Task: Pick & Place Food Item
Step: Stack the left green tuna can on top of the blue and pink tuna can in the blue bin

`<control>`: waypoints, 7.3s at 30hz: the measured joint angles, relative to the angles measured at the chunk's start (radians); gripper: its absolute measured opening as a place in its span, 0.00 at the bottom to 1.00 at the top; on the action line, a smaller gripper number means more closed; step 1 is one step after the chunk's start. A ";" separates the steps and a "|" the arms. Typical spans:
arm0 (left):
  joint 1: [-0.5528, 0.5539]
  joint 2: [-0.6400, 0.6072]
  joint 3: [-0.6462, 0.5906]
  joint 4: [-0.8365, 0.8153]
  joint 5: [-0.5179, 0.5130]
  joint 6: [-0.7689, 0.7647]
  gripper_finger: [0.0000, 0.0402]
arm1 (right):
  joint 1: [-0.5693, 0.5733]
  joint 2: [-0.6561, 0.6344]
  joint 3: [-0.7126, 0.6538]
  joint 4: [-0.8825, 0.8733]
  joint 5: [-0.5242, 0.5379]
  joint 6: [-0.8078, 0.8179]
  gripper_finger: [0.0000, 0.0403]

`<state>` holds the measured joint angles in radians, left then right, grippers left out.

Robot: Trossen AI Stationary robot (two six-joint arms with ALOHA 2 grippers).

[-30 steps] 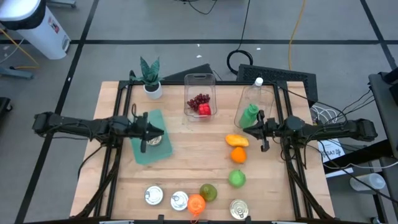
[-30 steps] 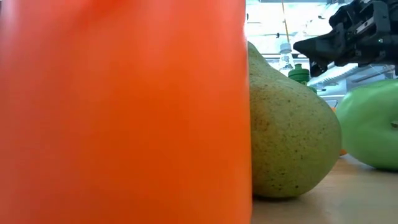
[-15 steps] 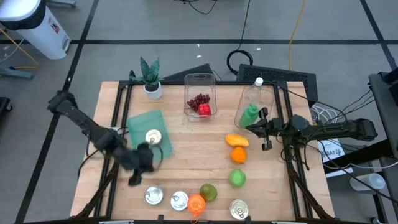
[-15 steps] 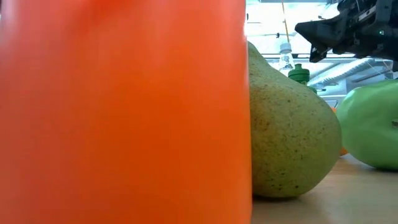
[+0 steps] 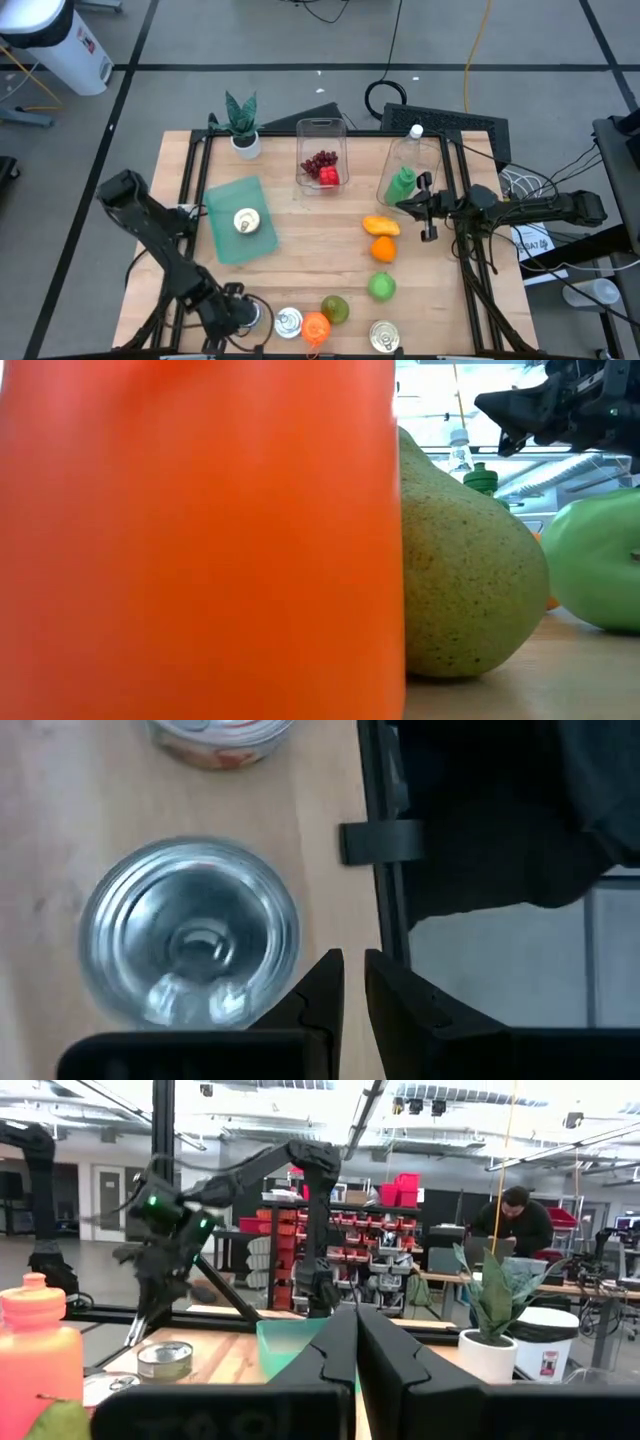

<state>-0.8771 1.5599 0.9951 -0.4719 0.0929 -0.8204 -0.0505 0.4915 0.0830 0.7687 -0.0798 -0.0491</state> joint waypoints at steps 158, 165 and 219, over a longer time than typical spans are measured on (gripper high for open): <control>0.690 -0.061 0.108 -0.093 -0.120 0.924 0.13 | 0.194 1.044 0.883 -0.850 0.290 -0.356 0.04; 0.592 -0.454 -0.149 0.263 -0.130 0.988 0.13 | 0.162 1.044 0.930 -0.847 0.294 -0.483 0.07; 0.555 -0.768 -0.585 0.686 -0.165 0.742 0.13 | 0.095 1.453 1.117 -0.944 0.104 -0.618 0.05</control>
<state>-0.3225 0.7918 0.4099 0.2138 -0.0725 -0.0786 0.0445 1.9449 1.2003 -0.1750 0.0243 -0.6666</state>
